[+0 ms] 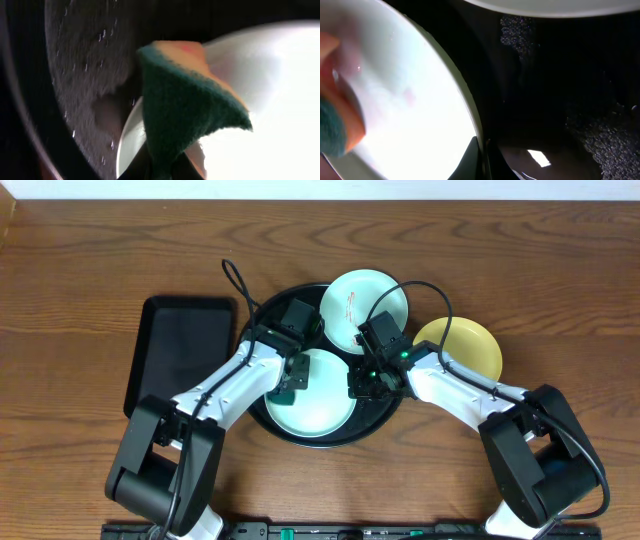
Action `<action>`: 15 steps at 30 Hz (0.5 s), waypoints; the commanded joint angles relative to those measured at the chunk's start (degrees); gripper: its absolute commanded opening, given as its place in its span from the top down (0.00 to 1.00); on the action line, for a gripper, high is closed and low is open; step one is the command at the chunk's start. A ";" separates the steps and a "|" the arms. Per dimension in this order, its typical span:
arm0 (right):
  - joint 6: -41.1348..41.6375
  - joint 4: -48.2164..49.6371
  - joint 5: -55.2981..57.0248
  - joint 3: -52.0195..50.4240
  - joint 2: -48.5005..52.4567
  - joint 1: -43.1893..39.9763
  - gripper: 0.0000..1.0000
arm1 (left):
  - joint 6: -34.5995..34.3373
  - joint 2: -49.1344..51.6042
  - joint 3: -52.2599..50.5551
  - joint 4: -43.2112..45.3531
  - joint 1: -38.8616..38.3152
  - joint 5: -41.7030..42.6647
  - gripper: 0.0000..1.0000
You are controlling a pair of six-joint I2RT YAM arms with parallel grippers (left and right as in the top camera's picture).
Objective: Clean dirty plates on tray and stack at the side
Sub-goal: 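Scrub the light-green plate with the sponge in left gripper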
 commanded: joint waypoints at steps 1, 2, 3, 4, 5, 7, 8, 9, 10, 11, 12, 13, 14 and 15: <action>0.52 -0.31 2.38 0.52 0.17 -0.35 0.99 | 1.38 0.55 -0.09 -4.37 0.24 2.19 0.93; 0.52 -0.31 2.38 0.52 0.17 -0.35 0.99 | 4.72 0.55 -0.09 -5.01 0.09 6.78 0.93; 0.52 -0.31 2.38 0.52 0.15 -0.35 0.99 | 9.44 0.55 -0.09 -5.51 -0.13 13.51 0.93; 0.52 -0.31 2.38 0.52 0.17 -0.35 0.99 | 13.62 0.55 -0.09 -6.03 -0.24 19.19 0.93; 0.52 -0.33 2.38 0.52 0.17 -0.35 0.99 | 18.43 0.55 -0.09 -6.75 -0.31 25.83 0.93; 0.50 -0.35 2.38 0.52 0.17 -0.35 0.99 | 22.75 0.55 -0.09 -7.41 -0.42 33.92 0.93; 0.50 -0.35 2.38 0.52 0.17 -0.35 0.99 | 23.08 0.55 -0.09 -7.32 -0.42 36.06 0.93; 0.50 -0.35 2.38 0.52 0.17 -0.35 0.99 | 23.02 0.55 -0.09 -6.91 -0.42 36.44 0.93; 0.50 -0.33 2.38 0.52 0.17 -0.35 0.99 | 23.02 0.55 -0.09 -6.25 -0.44 36.26 0.93; 0.50 -0.33 2.38 0.52 0.17 -0.35 0.99 | 22.99 0.55 -0.09 -5.46 -0.44 35.67 0.93; 0.50 -0.33 2.38 0.52 0.15 -0.35 0.99 | 22.97 0.55 -0.09 -4.22 -0.44 34.88 0.92; 0.50 -0.33 2.38 0.52 0.17 -0.35 0.99 | 22.80 0.55 -0.09 -3.04 -0.42 34.12 0.93; 0.50 -0.35 2.38 0.52 0.17 -0.35 0.99 | 22.23 0.55 -0.09 -1.73 -0.39 33.09 0.92; 0.50 -0.35 2.38 0.52 0.17 -0.35 0.99 | 20.72 0.55 -0.09 0.20 -0.39 30.99 0.92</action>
